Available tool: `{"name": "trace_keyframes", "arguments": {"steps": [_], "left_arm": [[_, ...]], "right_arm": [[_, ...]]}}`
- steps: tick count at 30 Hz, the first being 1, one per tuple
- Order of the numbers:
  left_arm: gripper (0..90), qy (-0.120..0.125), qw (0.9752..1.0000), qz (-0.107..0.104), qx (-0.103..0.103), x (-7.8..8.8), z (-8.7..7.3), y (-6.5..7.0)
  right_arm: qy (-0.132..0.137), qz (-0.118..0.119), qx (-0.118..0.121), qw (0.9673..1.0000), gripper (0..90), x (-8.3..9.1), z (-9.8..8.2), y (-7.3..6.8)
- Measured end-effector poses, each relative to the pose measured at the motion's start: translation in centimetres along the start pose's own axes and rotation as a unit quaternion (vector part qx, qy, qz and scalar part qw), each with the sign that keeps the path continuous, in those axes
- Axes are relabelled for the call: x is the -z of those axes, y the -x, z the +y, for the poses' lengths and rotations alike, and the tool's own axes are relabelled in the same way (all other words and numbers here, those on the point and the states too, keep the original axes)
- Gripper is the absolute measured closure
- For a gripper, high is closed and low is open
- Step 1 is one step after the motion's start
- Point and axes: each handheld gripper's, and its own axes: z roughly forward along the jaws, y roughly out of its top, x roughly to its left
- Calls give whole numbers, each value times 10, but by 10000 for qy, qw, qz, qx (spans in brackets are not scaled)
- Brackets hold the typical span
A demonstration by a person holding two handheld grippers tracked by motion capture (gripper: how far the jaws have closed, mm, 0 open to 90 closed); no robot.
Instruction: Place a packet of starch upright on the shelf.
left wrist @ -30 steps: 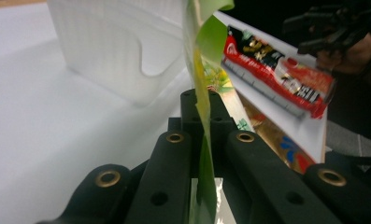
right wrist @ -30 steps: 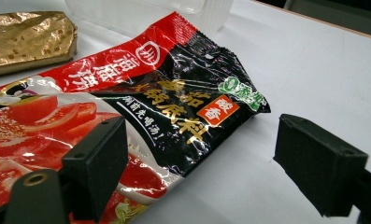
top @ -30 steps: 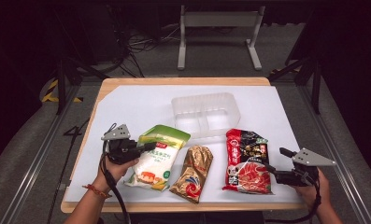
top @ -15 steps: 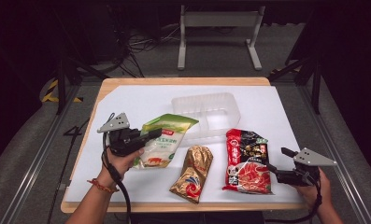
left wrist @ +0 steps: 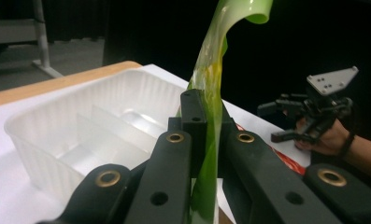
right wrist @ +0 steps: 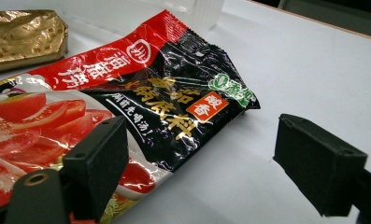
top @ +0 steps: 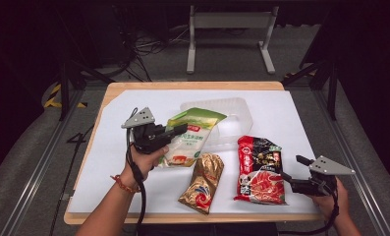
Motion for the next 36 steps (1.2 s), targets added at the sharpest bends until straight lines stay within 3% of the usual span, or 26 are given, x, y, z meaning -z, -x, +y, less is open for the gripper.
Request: {"name": "trace_keyframes", "arguments": {"steps": [6, 13, 19, 21, 22, 24, 26, 28, 30, 34, 36], "left_arm": [[900, 257, 9989, 350, 157, -17, 12, -7], [900, 312, 9950, 904, 282, -35, 21, -19], [900, 396, 9890, 1353, 454, -47, 25, -33], [900, 336, 9876, 1487, 371, -50, 28, -34], [900, 326, 9856, 1627, 334, -54, 30, -34], [900, 332, 9854, 1626, 387, -55, 31, -36], [900, 314, 9822, 1816, 363, -63, 36, -38], [900, 355, 9813, 1831, 482, -69, 38, -41], [900, 343, 9785, 1998, 389, -78, 40, -42], [900, 356, 9748, 2159, 430, -92, 39, -48], [900, 351, 9710, 2346, 292, -99, 38, -51]], "right_arm": [[-10, 4, 4, 10000, 180, 0, 0, 0], [-16, 11, -3, 10000, 181, -1, -1, 0], [-21, 16, 8, 10000, 182, -1, 0, 0], [-33, 9, -3, 10000, 182, -1, -1, 0], [-34, 14, -14, 10000, 182, -1, -1, 0], [-37, 23, -24, 10000, 182, -2, -1, 0], [-42, 29, 2, 10000, 182, -2, -1, 0], [-41, 36, 0, 10000, 183, -2, -1, -1], [-45, 33, -1, 10000, 183, -2, -1, -1], [-49, 29, -10, 10000, 183, -2, -1, -1], [-36, 20, -2, 10000, 183, -1, -1, 0]]}}
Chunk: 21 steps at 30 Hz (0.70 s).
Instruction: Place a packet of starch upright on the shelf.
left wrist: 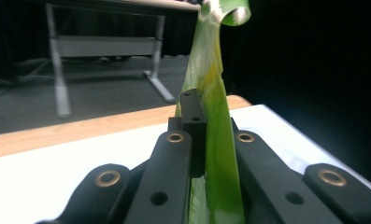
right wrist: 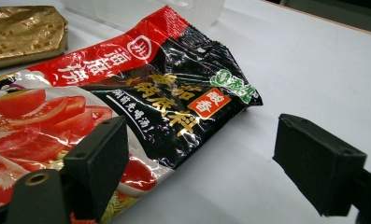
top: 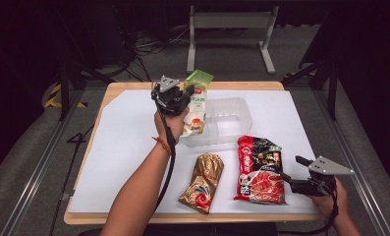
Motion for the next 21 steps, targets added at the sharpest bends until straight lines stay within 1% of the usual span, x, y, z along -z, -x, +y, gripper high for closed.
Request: {"name": "trace_keyframes", "arguments": {"steps": [2, 3, 5, 7, 8, 10, 12, 14, 17, 19, 21], "left_arm": [[900, 10, 10000, 74, -13, -5, 0, -2], [900, 4, 9999, 170, -28, -6, 1, -3], [900, 94, 9994, 263, -180, -9, 5, -5], [900, 141, 9988, 391, -249, -12, 8, -8], [900, 191, 9986, 412, -254, -15, 9, -10], [900, 169, 9985, 447, -263, -19, 9, -12], [900, 111, 9983, 488, -314, -26, 8, -11], [900, 133, 9982, 490, -314, -28, 8, -10], [900, 190, 9976, 569, -348, -36, 11, -7], [900, 246, 9980, 519, -268, -38, 13, -7], [900, 300, 9986, 429, -124, -37, 11, -7]], "right_arm": [[7, 1, -15, 10000, 183, 1, 0, 0], [8, -9, -25, 10000, 183, 1, -1, 1], [-7, -11, -50, 10000, 183, 1, -1, 1], [-28, -14, -27, 10000, 183, 1, -2, 0], [-35, -13, -22, 10000, 183, 1, -2, 0], [-30, 4, -22, 10000, 183, 1, -1, -1], [-54, 5, -16, 10000, 183, 0, -1, -2], [-54, 7, -8, 10000, 183, 0, -1, -2], [-64, 6, -7, 10000, 182, 0, -2, -1], [-63, -8, -26, 10000, 183, 0, -2, 0], [-58, -12, -39, 10000, 182, 1, -3, 0]]}}
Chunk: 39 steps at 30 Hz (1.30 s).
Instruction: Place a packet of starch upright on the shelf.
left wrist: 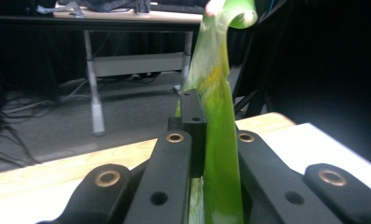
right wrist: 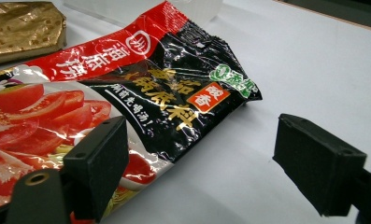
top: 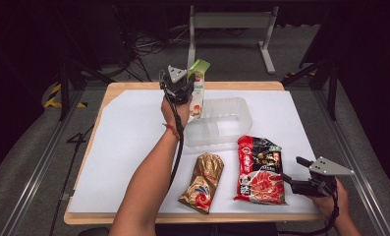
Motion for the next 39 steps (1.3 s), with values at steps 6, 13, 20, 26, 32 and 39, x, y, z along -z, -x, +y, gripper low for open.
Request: {"name": "trace_keyframes", "arguments": {"steps": [6, 13, 20, 26, 32, 39], "left_arm": [[896, 34, 9990, -440, 16, 11, -11, 6], [885, -203, 9939, -1001, -407, 27, -31, 13], [860, -261, 9900, -1319, -428, 35, -49, 7], [775, -612, 9851, -1359, -856, 33, -42, 5], [600, -913, 9834, -1202, -1002, 26, -35, 3], [379, -1673, 9734, -1183, -1028, 8, -28, 3]], "right_arm": [[13, -9, -6, 10000, 183, 1, -1, 1], [7, 9, 36, 10000, 183, 1, 0, -1], [0, -1, 19, 10000, 183, 1, -1, 0], [-11, 35, 52, 10000, 182, 0, 0, -2], [-58, 64, 72, 9999, 179, 0, -1, -2], [-125, 120, 77, 9998, 178, -2, -1, -3]]}}
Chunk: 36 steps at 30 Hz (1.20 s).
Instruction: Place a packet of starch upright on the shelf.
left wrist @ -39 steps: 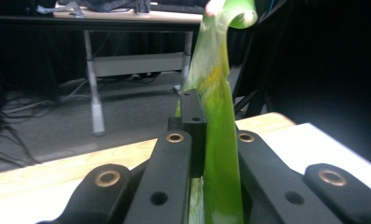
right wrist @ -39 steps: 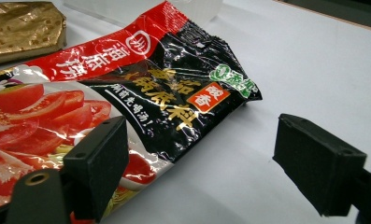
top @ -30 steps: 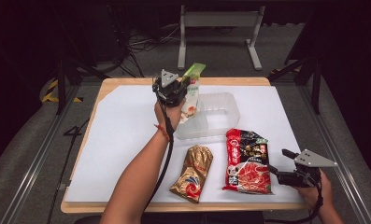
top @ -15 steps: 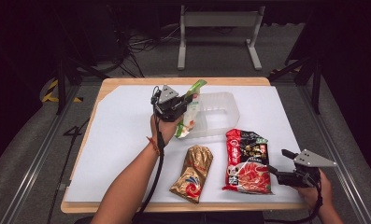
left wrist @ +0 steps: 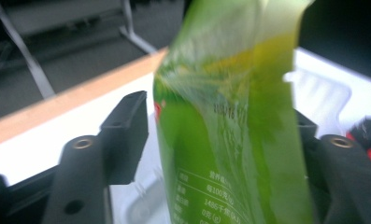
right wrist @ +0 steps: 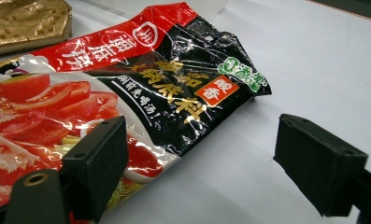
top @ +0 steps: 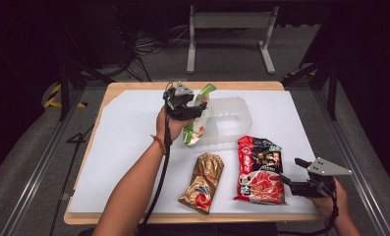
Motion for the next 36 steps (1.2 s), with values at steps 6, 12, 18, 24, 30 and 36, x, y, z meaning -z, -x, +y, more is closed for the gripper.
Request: {"name": "trace_keyframes", "arguments": {"steps": [6, 12, 18, 24, 30, 36], "left_arm": [[480, -803, 9967, 24, -89, -16, 1, 7], [795, -610, 9965, 500, -287, -17, -2, 14], [847, 155, 9956, 914, -146, -15, -7, 15], [846, 1144, 9865, 1115, -368, -13, -15, 16], [806, 1078, 9900, 860, -306, -10, -33, 16], [779, 1171, 9917, 487, -198, 5, -45, 10]], "right_arm": [[-44, 37, 17, 10000, 178, -1, 0, 0], [-61, 62, 44, 10000, 179, -1, 0, -1], [-44, 62, 52, 10000, 179, 0, 0, -1], [-46, 49, 49, 10000, 179, -1, 0, -1], [-22, 28, 52, 10000, 179, 1, 0, -1], [-31, 26, 50, 10000, 178, 0, 0, -1]]}}
